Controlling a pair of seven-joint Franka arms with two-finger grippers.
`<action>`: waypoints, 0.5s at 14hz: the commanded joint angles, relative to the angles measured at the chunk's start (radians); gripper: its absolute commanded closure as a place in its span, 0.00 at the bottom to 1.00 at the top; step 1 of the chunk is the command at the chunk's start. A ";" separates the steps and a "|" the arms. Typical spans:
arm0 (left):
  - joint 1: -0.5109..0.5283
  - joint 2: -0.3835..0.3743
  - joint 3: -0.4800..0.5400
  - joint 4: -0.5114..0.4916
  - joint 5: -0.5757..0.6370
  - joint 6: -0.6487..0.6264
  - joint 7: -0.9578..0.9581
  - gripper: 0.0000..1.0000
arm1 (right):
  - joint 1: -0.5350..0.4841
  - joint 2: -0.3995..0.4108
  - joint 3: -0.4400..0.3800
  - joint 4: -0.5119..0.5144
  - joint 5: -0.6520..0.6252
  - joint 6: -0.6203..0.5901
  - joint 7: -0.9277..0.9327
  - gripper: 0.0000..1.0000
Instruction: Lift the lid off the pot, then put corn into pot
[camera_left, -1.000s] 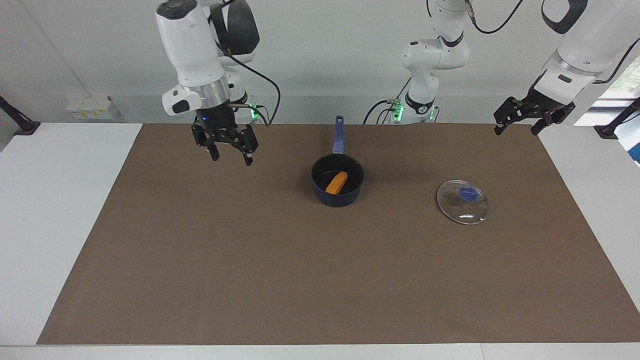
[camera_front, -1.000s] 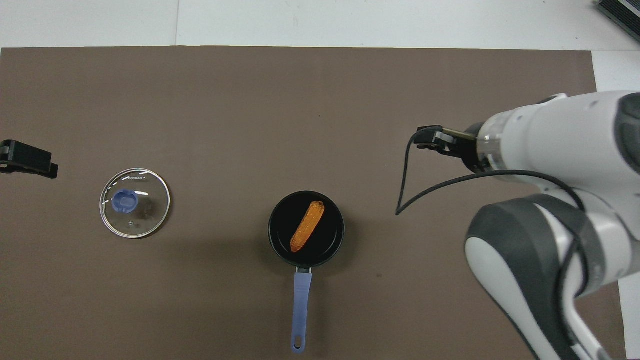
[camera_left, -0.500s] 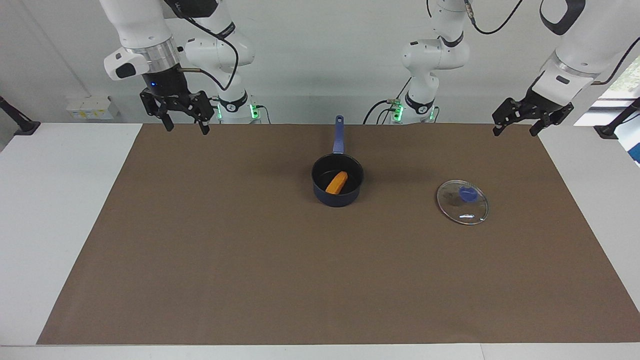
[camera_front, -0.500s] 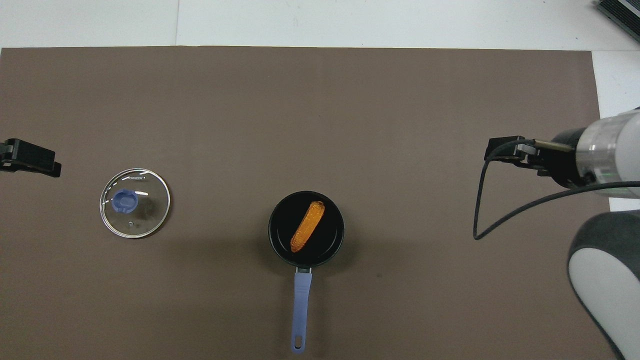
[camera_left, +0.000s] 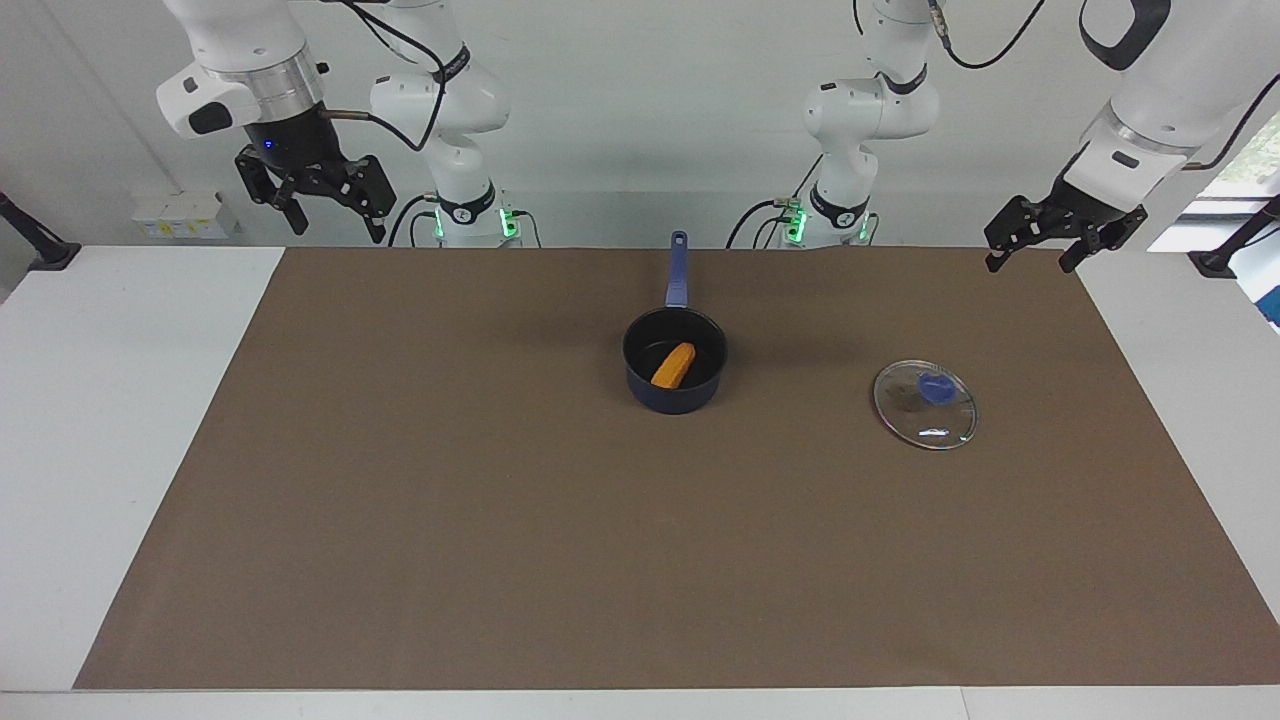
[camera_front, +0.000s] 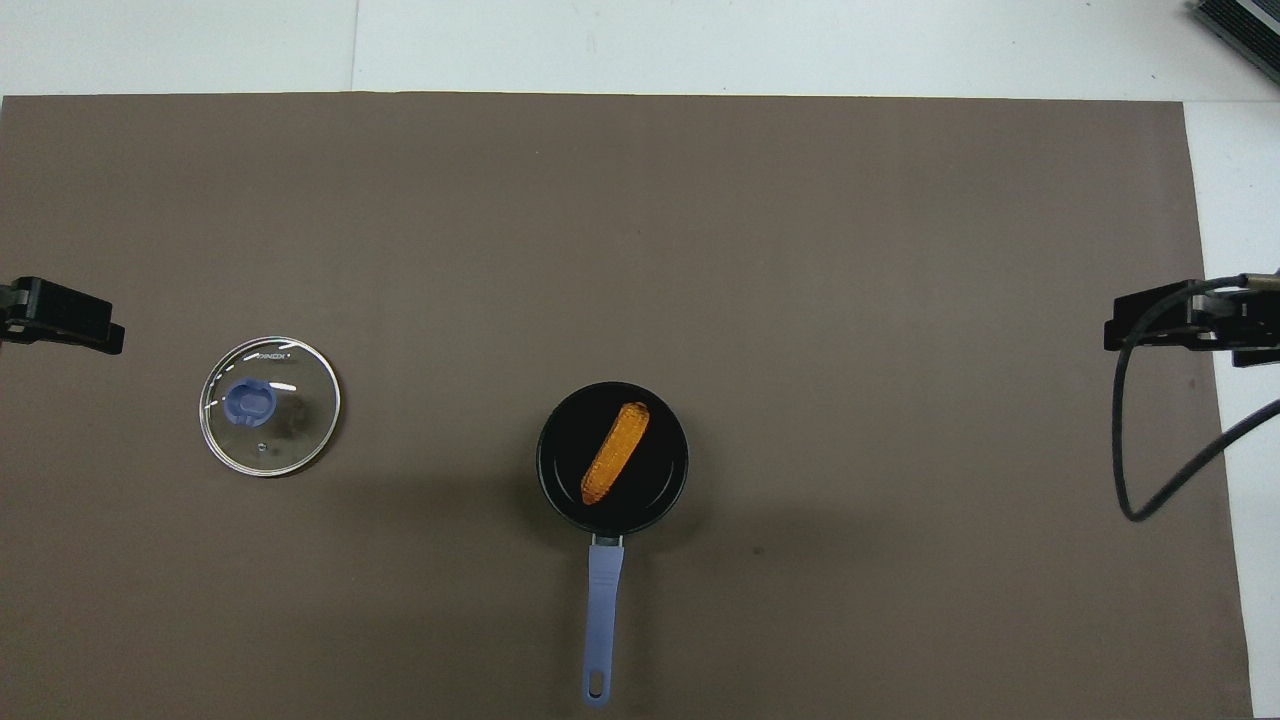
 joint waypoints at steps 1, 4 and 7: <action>-0.014 -0.002 0.007 -0.002 0.005 0.012 -0.014 0.00 | -0.020 0.036 -0.011 0.056 0.002 -0.035 -0.038 0.00; -0.014 -0.004 0.007 -0.005 0.005 0.012 -0.017 0.00 | -0.019 0.030 -0.011 0.052 0.011 -0.014 -0.050 0.00; -0.014 -0.005 0.007 -0.007 0.005 0.012 -0.017 0.00 | -0.014 0.023 -0.011 0.041 0.011 -0.015 -0.053 0.00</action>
